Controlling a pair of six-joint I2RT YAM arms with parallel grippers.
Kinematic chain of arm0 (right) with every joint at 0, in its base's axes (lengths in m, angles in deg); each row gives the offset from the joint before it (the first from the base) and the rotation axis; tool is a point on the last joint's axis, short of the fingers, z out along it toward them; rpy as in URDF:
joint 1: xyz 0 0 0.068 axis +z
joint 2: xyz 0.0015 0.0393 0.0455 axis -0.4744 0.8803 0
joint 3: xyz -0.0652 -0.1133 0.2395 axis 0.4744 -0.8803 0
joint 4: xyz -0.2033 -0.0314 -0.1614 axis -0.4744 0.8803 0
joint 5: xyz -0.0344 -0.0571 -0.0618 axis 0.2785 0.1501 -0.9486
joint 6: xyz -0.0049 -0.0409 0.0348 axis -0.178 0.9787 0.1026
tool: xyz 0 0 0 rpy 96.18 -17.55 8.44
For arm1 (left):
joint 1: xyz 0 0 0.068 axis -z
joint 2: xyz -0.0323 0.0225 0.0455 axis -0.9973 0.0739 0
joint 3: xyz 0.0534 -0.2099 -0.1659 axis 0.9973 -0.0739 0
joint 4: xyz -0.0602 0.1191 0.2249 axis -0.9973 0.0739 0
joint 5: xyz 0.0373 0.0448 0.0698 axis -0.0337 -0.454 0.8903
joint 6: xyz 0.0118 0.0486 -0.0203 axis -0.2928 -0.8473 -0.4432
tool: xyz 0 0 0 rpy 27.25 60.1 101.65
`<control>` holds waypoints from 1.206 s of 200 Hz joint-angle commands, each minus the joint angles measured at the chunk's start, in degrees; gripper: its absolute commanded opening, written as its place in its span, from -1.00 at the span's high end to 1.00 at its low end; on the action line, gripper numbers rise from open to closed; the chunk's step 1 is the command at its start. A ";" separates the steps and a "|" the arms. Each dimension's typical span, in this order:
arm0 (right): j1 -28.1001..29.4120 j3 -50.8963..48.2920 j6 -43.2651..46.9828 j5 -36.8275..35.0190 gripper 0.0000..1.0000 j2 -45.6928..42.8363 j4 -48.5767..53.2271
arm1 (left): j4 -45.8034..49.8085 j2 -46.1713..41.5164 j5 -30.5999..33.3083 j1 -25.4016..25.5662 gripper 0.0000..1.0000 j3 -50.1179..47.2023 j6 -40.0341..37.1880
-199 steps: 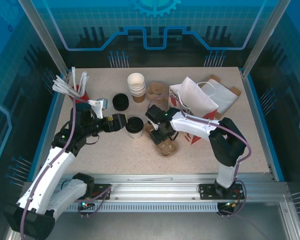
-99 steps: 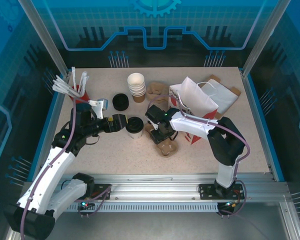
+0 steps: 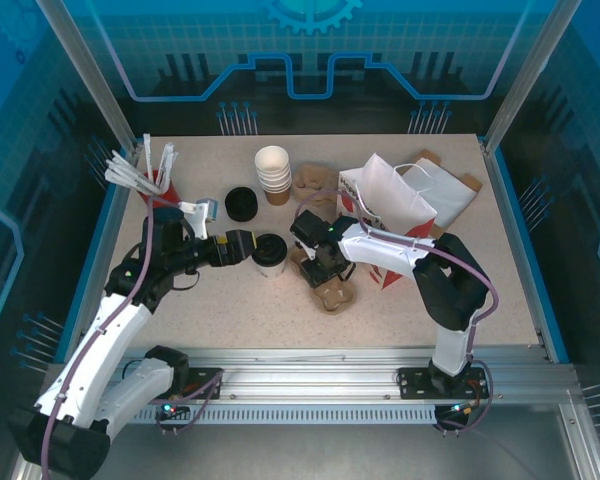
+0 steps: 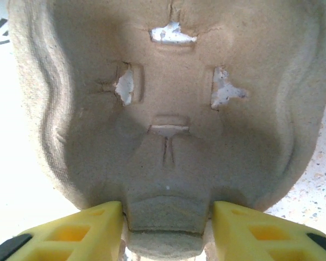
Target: Pack the takeout coffee
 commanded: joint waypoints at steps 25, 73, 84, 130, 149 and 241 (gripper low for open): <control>-0.39 -0.34 -0.72 -1.64 0.24 -2.49 1.25 | -1.33 -0.45 -2.05 -0.31 -0.95 -0.69 -0.55; -0.23 1.22 -0.67 -3.73 0.40 -9.91 5.38 | -1.99 -0.90 -2.16 -0.33 -0.93 -0.61 0.61; -0.10 2.19 -0.29 -3.73 0.44 -11.90 6.36 | -2.30 -1.03 -2.14 -0.35 -0.93 -0.55 1.00; 2.13 13.00 2.63 -2.08 0.50 -17.29 9.05 | -4.37 -2.58 1.58 -0.32 -0.88 -0.09 4.59; 2.95 18.92 3.99 0.57 0.52 -18.05 9.08 | -6.06 -3.60 3.16 -0.32 -0.85 0.39 6.85; -6.02 46.35 9.18 12.31 0.55 -21.79 13.70 | -18.71 3.90 6.82 7.42 -0.80 8.71 10.66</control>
